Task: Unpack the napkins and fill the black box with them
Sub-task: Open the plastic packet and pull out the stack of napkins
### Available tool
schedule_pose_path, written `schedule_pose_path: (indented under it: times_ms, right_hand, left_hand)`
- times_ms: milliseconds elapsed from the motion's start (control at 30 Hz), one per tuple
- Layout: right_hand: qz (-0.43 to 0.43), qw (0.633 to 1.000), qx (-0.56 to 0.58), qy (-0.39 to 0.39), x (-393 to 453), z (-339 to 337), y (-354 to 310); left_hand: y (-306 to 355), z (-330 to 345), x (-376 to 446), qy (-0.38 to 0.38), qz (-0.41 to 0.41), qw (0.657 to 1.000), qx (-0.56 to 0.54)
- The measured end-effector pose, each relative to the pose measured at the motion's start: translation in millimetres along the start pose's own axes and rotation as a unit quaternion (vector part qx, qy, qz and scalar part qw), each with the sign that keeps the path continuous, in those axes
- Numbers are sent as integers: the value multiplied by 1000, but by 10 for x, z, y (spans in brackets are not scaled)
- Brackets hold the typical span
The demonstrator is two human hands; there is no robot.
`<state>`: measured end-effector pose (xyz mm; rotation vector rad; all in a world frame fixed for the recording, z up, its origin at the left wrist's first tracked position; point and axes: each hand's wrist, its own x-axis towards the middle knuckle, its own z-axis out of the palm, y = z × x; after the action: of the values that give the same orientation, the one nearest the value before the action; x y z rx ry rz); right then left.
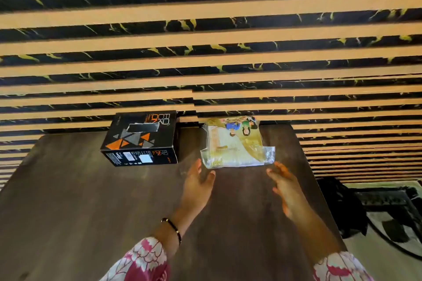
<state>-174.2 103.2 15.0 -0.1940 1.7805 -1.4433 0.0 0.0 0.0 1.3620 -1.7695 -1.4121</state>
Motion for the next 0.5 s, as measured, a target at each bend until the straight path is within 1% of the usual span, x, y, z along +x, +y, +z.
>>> schedule_pose_path:
  times_ms: [33,67,167,267,367,500]
  right_hand:
    - [-4,1000,6,-7,38,16,-27]
    - [-4,1000,5,-17,107,28,-26]
    - [31,998,-6,-47,290,85,8]
    - [37,996,-30,-72,358,154,17]
    - [30,995,-58,-75,302,158,73]
    - [27,991,-93,-93,50,63,261]
  left_hand:
    - [39,14,36,1,5,1000,-18]
    - [32,39,101,0,13,1000,-9]
    - [-5,82,248,-3,20,999,37]
    - [-106,74,344,-22,5,997,70]
    - [-182,33,282,-31,6,996,84]
    - [-315,-98,-12,-36,32,995,91]
